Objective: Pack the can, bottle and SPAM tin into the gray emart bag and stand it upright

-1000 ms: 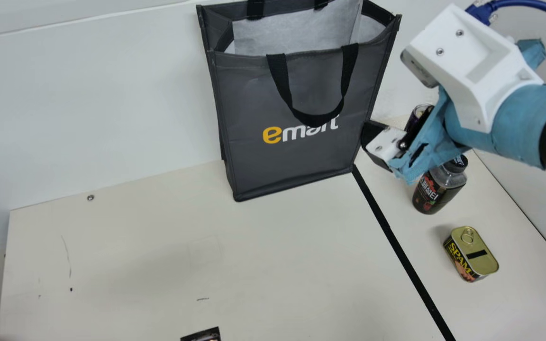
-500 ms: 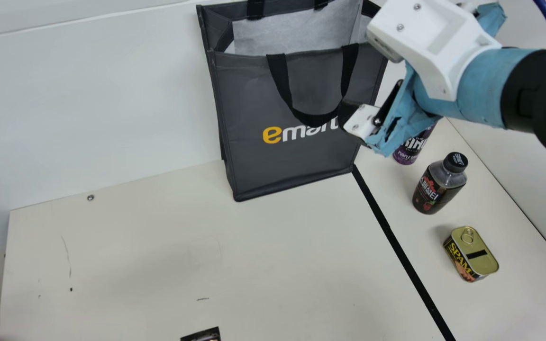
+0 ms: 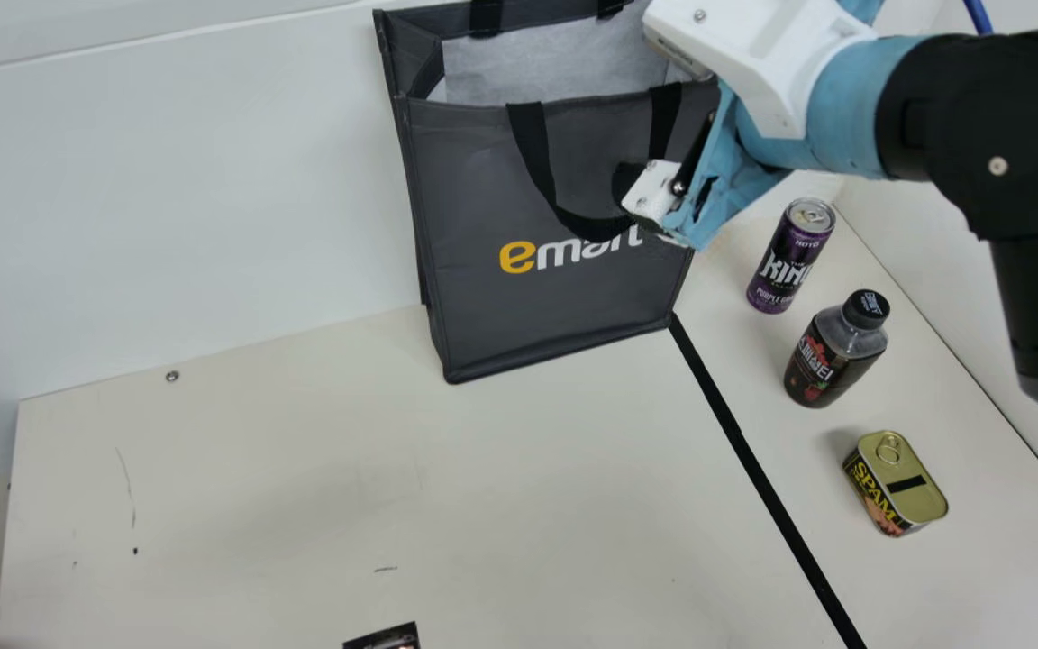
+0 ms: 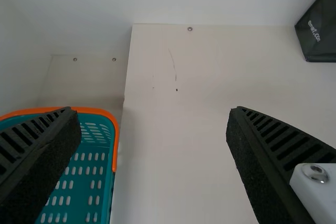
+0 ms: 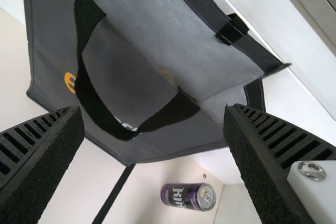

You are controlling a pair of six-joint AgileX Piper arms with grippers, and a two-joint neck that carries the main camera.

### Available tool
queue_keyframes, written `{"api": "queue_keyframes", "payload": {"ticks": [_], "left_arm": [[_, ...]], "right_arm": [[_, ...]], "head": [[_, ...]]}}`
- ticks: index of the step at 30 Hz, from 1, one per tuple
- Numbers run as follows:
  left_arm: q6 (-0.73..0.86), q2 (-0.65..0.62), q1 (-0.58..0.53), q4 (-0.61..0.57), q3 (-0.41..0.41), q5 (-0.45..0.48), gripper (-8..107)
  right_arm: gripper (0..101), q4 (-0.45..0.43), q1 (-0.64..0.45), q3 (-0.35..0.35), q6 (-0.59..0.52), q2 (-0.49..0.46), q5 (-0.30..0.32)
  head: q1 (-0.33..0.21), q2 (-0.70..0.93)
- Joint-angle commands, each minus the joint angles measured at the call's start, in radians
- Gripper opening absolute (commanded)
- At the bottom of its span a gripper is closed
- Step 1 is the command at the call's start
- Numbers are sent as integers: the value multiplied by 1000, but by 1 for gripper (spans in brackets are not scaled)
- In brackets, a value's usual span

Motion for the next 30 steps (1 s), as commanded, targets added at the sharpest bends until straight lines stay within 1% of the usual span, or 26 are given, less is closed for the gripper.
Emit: {"api": "queue_keyframes", "payload": {"ticks": [1, 13, 20, 26, 30], "left_arm": [[0, 0, 0, 0, 0, 0, 90], [0, 0, 0, 0, 0, 0, 90], [0, 0, 0, 0, 0, 0, 90], [0, 0, 0, 0, 0, 0, 90], [0, 0, 0, 0, 0, 0, 90]], "right_arm": [[95, 2, 1, -22, -9, 27, 0], [95, 30, 15, -128, -65, 172, 0], [95, 45, 22, -161, -97, 240, 0], [95, 60, 17, -168, -118, 281, 0], [68, 72, 12, -164, -130, 297, 0]], "head": [[-23, -2], [-23, -2], [-23, -2], [-23, -2], [-23, -2]]}}
